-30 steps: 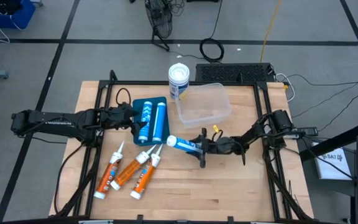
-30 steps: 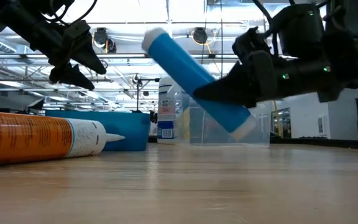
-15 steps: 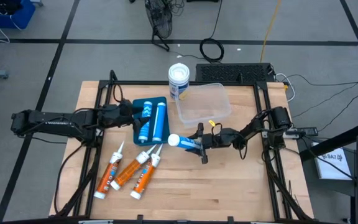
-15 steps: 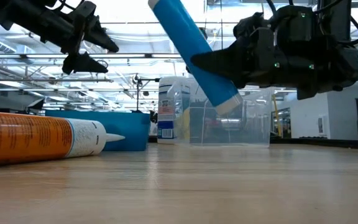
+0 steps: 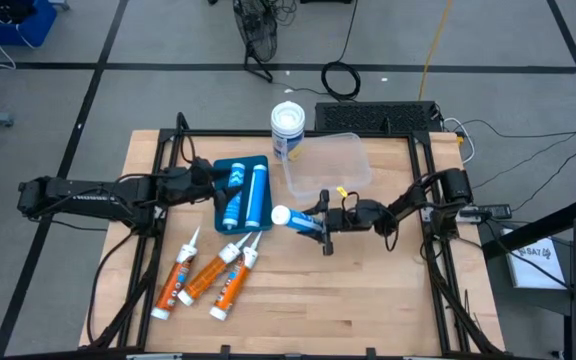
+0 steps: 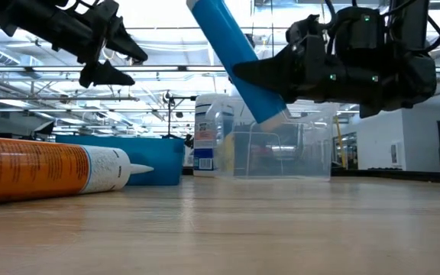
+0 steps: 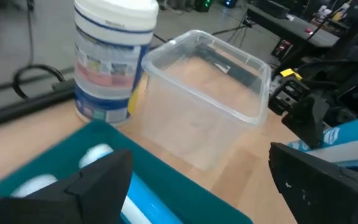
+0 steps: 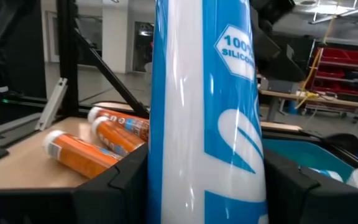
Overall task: Pick & place silicon tubes, Sealant and Lysol wipes
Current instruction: Put the blue caulk tube into the blue bin
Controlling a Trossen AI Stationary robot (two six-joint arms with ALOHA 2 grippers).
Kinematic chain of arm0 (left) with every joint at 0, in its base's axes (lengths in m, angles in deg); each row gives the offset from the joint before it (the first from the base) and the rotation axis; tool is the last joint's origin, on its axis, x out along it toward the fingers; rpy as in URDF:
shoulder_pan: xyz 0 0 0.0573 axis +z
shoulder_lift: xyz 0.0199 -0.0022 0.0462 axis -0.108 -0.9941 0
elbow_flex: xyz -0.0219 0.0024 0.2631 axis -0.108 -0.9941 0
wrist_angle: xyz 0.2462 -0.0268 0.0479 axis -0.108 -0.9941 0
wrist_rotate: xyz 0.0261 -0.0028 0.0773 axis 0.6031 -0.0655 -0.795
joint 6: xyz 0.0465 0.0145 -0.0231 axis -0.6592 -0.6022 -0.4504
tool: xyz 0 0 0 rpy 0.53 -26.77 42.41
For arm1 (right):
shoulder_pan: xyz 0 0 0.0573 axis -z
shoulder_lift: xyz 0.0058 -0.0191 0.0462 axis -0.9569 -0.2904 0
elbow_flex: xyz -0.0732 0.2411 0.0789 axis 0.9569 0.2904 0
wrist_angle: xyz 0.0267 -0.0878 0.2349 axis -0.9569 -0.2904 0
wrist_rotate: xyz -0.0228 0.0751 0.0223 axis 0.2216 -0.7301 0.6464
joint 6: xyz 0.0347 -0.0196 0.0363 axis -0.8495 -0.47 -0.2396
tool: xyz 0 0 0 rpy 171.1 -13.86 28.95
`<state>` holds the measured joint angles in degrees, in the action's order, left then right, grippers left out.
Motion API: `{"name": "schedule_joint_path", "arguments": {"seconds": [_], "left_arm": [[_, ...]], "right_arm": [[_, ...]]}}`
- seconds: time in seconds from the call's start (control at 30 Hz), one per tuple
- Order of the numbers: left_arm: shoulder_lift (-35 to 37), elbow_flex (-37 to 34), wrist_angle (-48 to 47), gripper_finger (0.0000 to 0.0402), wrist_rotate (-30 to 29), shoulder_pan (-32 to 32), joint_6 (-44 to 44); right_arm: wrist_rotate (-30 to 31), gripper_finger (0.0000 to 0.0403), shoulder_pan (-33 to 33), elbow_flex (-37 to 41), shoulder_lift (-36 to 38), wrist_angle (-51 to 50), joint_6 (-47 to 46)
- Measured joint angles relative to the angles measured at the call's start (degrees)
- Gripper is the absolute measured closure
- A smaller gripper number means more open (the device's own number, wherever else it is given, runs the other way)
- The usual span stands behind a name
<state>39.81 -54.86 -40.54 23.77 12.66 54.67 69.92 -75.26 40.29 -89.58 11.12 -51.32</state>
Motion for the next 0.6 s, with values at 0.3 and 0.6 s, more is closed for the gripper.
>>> {"name": "schedule_joint_path", "arguments": {"seconds": [0.3, 0.6], "left_arm": [[0.0, 0.0, 0.5, 0.0021, -1.4, 0.0, -2.8], [0.0, 0.0, 0.2, 0.0022, -1.7, 0.0, -5.5]], "right_arm": [[0.0, 0.0192, 2.4, -1.0, 0.0, 0.1, -3.4], [0.0, 0.0192, 0.8, -6.1, 0.0, -3.6, -3.6]]}}
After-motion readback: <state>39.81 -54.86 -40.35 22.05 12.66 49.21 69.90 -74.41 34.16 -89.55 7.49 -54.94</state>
